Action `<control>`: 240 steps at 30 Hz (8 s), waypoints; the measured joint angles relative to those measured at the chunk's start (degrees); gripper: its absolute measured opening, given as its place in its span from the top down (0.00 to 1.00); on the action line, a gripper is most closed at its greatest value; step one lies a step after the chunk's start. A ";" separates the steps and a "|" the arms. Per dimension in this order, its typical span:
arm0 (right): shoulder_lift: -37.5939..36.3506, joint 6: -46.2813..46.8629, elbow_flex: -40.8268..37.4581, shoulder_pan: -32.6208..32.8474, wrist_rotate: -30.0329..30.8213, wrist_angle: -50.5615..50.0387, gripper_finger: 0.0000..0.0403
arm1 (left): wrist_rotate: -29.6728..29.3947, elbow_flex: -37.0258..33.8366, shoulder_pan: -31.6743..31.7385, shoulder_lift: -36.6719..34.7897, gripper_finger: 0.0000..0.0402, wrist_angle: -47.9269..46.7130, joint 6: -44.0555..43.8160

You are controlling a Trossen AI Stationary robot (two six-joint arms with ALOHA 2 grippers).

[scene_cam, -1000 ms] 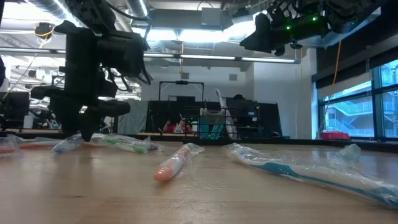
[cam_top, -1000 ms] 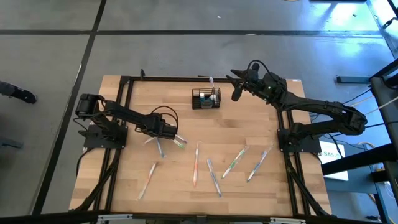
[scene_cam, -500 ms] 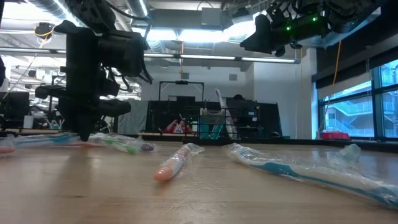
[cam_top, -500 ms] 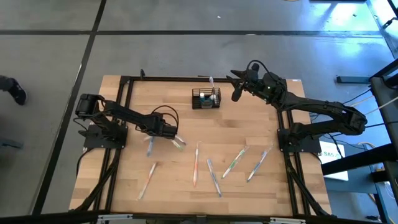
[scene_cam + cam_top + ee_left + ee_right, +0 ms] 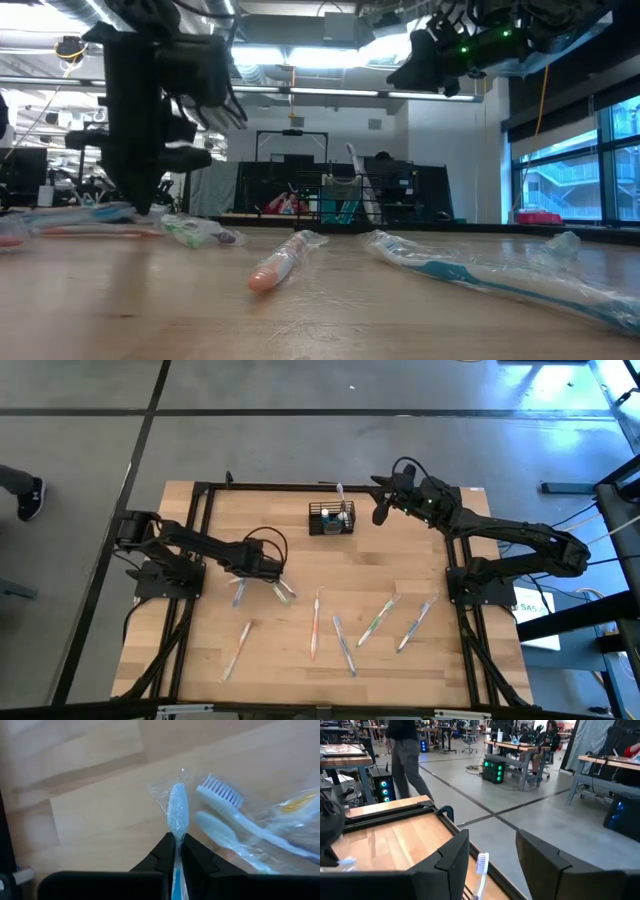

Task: Pick & Place toothbrushing station
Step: Put the top blue toothbrush in the left section of the wire organizer, then put the right blue toothbrush in the right section of the wire organizer

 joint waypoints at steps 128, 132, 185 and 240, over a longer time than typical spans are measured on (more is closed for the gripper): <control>0.01 2.87 0.00 9.99 0.21 -8.79 0.59 | 13.48 -7.13 25.18 15.83 0.95 127.27 77.15; 0.01 2.87 0.00 9.99 0.22 -8.82 0.59 | 13.33 -7.10 25.40 17.68 0.95 127.14 77.07; 0.01 3.33 0.00 9.97 0.20 -9.26 0.59 | 13.10 -7.13 26.27 18.98 0.92 116.68 76.45; 0.01 6.13 0.00 12.54 -8.81 -26.10 0.59 | 10.19 -7.19 18.16 -12.43 0.58 72.70 79.92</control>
